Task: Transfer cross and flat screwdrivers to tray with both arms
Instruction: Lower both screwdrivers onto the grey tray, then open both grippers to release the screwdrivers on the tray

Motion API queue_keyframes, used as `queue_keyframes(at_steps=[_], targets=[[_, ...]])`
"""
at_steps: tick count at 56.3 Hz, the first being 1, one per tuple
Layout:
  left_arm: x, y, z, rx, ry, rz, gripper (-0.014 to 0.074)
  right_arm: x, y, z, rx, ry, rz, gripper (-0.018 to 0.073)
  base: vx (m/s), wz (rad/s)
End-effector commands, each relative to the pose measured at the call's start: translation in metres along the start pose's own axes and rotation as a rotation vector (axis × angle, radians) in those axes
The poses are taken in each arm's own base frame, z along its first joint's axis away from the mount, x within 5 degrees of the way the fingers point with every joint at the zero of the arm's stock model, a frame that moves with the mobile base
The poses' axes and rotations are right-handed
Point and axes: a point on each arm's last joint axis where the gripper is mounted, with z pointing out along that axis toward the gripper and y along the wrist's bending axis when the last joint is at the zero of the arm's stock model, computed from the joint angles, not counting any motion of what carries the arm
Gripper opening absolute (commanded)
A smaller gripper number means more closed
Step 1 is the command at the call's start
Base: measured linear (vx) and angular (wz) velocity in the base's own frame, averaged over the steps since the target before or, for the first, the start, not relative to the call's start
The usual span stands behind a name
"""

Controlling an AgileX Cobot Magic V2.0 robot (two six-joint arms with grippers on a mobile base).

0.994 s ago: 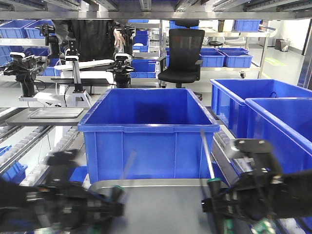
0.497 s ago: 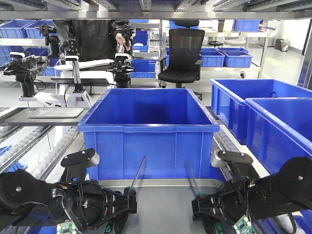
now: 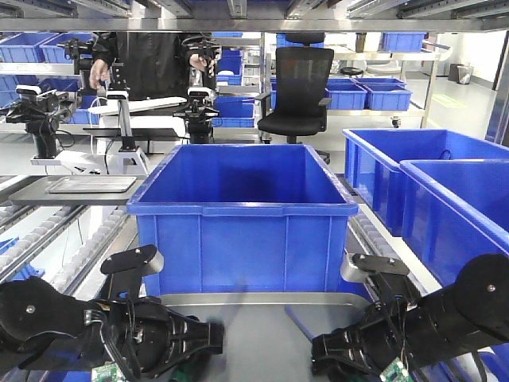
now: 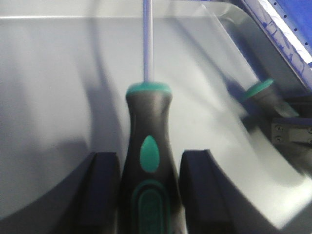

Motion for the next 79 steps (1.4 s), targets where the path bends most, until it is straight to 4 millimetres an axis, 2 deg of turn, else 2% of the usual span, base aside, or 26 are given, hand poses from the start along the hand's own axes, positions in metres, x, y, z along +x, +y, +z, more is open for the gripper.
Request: queue_keyframes(at_steps=[1, 9, 13, 19, 24, 29, 32, 38, 42, 47, 54, 59, 62, 69, 79], targets=[[-0.016, -0.013, -0.016, 0.037, -0.090, -0.007, 0.0479, -0.008, 0.008, -0.016, -0.017, -0.058, -0.013, 0.0505, 0.00, 0.00], [-0.015, -0.014, -0.016, 0.038, -0.084, 0.007, 0.0504, -0.008, 0.009, -0.018, -0.019, -0.060, -0.019, 0.0527, 0.00, 0.00], [-0.015, -0.015, -0.019, 0.044, -0.081, 0.016, 0.0503, -0.012, 0.012, -0.027, -0.016, -0.085, -0.040, 0.0527, 0.00, 0.00], [-0.016, -0.021, -0.030, 0.063, -0.091, 0.065, 0.0484, -0.017, 0.019, -0.051, -0.008, -0.143, -0.083, 0.0511, 0.00, 0.00], [-0.017, -0.029, -0.049, 0.087, -0.127, 0.117, 0.0421, -0.017, 0.024, -0.078, -0.002, -0.194, -0.079, 0.0470, 0.00, 0.00], [-0.018, -0.038, -0.075, 0.109, -0.175, 0.201, 0.0302, -0.014, 0.026, -0.106, 0.033, -0.255, -0.092, 0.0369, 0.00, 0.00], [-0.017, -0.044, -0.093, 0.111, -0.202, 0.262, 0.0204, -0.009, 0.028, -0.125, 0.064, -0.300, -0.128, 0.0265, 0.00, 0.00], [-0.012, -0.051, -0.130, 0.083, -0.263, 0.389, -0.0010, 0.005, 0.036, -0.167, 0.150, -0.404, -0.272, -0.0011, 0.00, 0.00], [-0.005, -0.052, -0.150, 0.053, -0.280, 0.456, -0.0008, 0.017, 0.042, -0.192, 0.195, -0.489, -0.344, -0.0013, 0.00, 0.00], [0.013, -0.047, -0.171, 0.013, -0.281, 0.512, -0.0001, 0.042, 0.044, -0.210, 0.223, -0.608, -0.383, -0.0012, 0.00, 0.00], [0.054, -0.024, -0.179, -0.019, -0.357, 0.486, 0.0001, 0.088, 0.038, -0.213, 0.235, -0.782, -0.370, -0.0011, 0.00, 0.00], [0.084, -0.005, -0.188, -0.043, -0.533, 0.469, 0.0003, 0.126, 0.029, -0.206, 0.247, -0.870, -0.364, -0.0009, 0.00, 0.00], [0.095, 0.002, -0.192, -0.052, -0.618, 0.462, 0.0003, 0.142, 0.026, -0.206, 0.256, -0.941, -0.366, -0.0008, 0.00, 0.00], [0.109, 0.011, -0.201, -0.052, -0.748, 0.441, 0.0003, 0.159, 0.022, -0.206, 0.265, -1.067, -0.356, -0.0008, 0.00, 0.00], [0.112, 0.011, -0.206, -0.048, -0.775, 0.445, 0.0003, 0.166, 0.019, -0.201, 0.262, -1.048, -0.357, -0.0008, 0.00, 0.00]])
